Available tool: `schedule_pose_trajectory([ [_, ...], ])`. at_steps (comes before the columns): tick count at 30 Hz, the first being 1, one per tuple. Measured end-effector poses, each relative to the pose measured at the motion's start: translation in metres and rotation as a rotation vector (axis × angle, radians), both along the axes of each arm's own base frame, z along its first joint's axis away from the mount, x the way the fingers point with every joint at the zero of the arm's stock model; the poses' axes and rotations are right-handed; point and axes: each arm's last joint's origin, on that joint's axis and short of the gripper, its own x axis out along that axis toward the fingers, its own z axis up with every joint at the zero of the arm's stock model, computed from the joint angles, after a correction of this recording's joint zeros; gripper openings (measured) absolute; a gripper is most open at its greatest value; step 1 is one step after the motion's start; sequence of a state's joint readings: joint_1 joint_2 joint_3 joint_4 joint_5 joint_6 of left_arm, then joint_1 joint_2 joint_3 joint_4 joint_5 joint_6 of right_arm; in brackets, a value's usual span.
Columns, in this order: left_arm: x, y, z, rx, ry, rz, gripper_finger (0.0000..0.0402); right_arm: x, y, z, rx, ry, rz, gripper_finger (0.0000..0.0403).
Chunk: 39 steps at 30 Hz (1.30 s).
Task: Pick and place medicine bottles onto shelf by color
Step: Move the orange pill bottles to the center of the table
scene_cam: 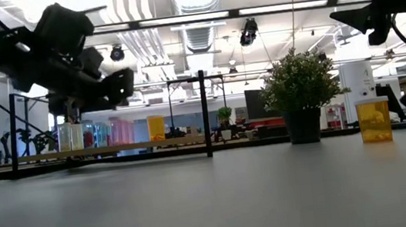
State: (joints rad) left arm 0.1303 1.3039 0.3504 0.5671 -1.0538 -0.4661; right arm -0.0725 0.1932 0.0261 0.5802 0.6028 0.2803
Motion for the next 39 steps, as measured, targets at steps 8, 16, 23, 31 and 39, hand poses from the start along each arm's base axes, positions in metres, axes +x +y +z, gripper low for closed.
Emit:
schedule_pose_trajectory([
  [8, 0.002, 0.0, 0.041, 0.11, 0.046, -0.035, 0.0154, 0.0, 0.0, 0.0, 0.0, 0.0, 0.001, 0.026],
  [16, 0.004, 0.0, 0.084, 0.13, -0.121, -0.069, 0.0154, 0.0, 0.0, 0.0, 0.0, 0.0, 0.0, 0.026],
  [23, 0.016, -0.002, 0.103, 0.127, -0.186, -0.248, 0.0154, 0.0, 0.0, 0.0, 0.0, 0.0, 0.0, 0.026],
  [31, 0.027, -0.005, 0.128, 0.275, -0.059, -0.488, 0.0154, 0.0, 0.0, 0.0, 0.0, 0.0, 0.0, 0.026],
  [39, 0.019, -0.003, 0.148, 0.406, 0.036, -0.458, 0.0154, 0.0, 0.0, 0.0, 0.0, 0.0, 0.0, 0.026],
])
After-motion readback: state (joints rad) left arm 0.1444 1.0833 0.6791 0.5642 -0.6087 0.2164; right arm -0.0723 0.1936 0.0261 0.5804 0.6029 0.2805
